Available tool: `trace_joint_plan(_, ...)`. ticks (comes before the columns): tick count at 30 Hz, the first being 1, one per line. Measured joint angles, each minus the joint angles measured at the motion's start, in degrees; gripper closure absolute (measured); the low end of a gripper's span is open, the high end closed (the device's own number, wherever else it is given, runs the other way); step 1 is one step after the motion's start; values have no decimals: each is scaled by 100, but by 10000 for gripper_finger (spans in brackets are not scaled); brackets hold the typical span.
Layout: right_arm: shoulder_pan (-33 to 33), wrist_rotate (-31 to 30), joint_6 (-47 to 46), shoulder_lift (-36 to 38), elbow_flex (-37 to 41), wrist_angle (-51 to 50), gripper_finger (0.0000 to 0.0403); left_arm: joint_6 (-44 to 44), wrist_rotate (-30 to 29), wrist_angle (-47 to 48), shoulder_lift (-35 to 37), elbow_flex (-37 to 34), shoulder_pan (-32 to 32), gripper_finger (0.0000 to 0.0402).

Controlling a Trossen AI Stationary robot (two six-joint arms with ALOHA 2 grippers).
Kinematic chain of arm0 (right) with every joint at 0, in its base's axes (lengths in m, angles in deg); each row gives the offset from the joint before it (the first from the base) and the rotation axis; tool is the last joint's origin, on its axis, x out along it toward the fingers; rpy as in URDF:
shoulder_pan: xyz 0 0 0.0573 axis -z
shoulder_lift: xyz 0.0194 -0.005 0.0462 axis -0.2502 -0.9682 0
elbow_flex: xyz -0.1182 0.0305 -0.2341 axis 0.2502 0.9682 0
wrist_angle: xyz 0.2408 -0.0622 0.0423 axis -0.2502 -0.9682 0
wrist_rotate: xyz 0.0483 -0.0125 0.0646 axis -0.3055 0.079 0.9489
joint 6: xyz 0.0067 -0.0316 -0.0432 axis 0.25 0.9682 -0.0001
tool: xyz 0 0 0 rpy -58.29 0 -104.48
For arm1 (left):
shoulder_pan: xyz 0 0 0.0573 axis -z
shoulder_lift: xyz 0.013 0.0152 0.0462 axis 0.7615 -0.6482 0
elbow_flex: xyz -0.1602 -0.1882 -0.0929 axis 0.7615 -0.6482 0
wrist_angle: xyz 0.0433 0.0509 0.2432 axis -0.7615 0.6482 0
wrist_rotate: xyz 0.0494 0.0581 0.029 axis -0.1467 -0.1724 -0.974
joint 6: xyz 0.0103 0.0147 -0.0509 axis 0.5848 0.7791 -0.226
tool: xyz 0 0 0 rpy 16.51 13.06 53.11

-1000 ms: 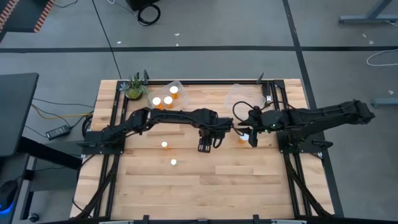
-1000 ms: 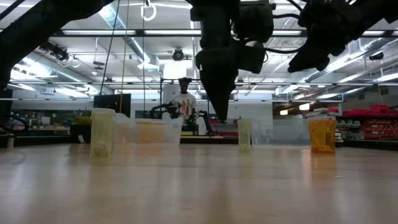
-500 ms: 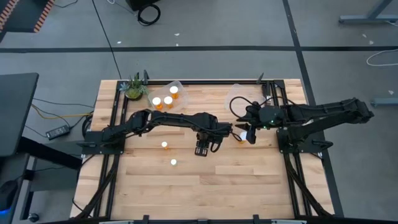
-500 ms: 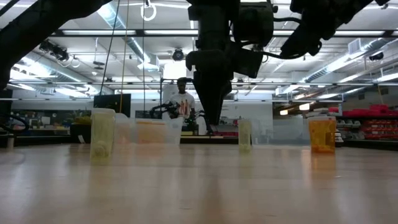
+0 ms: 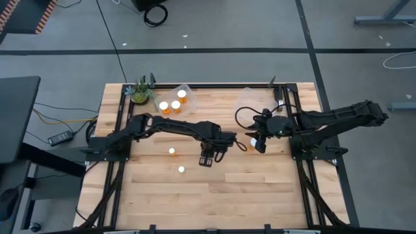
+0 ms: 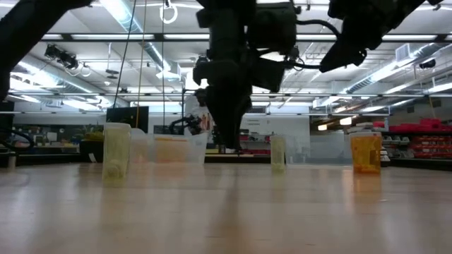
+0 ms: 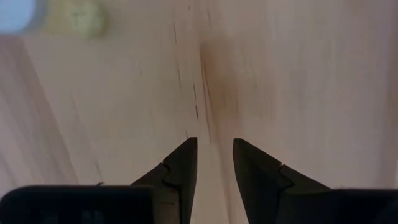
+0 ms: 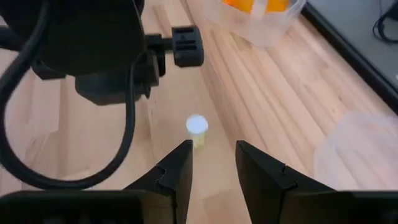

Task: Pick and place medicine bottles into bin by pill shape (circle, oval)
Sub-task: Put the yellow tablet bottle into the right transparent bin

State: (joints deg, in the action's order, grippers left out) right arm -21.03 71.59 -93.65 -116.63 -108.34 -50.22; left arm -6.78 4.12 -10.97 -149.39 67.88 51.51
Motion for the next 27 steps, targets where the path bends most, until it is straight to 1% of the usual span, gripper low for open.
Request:
trace_joint_plan(4,-3,-20,60,-181,0,309,274,-119,3,-818,657,-970,-21,292)
trace_joint_plan(8,39,-71,216,-387,2,719,274,-308,-5,-1439,1314,-1832,-63,292)
trace_joint_plan(10,121,-135,208,-489,0,963,274,-411,-45,-1576,1586,-2153,-63,292)
trace_joint_plan(13,271,-139,53,-787,-172,962,274,-510,-189,-1890,2014,-2573,-44,292)
trace_joint_plan(17,349,-27,50,-1302,-501,817,274,-568,-371,-2199,2490,-3076,-37,292)
trace_joint_plan(21,391,127,241,-1814,-974,558,274,-575,-397,-2568,2951,-3505,-65,292)
trace_joint_plan(23,409,151,342,-2031,-1258,268,274,-578,-399,-2732,3161,-3714,-83,292)
trace_joint_plan(27,526,188,511,-2344,-1754,-72,274,-578,-395,-3049,3586,-4068,-145,292)
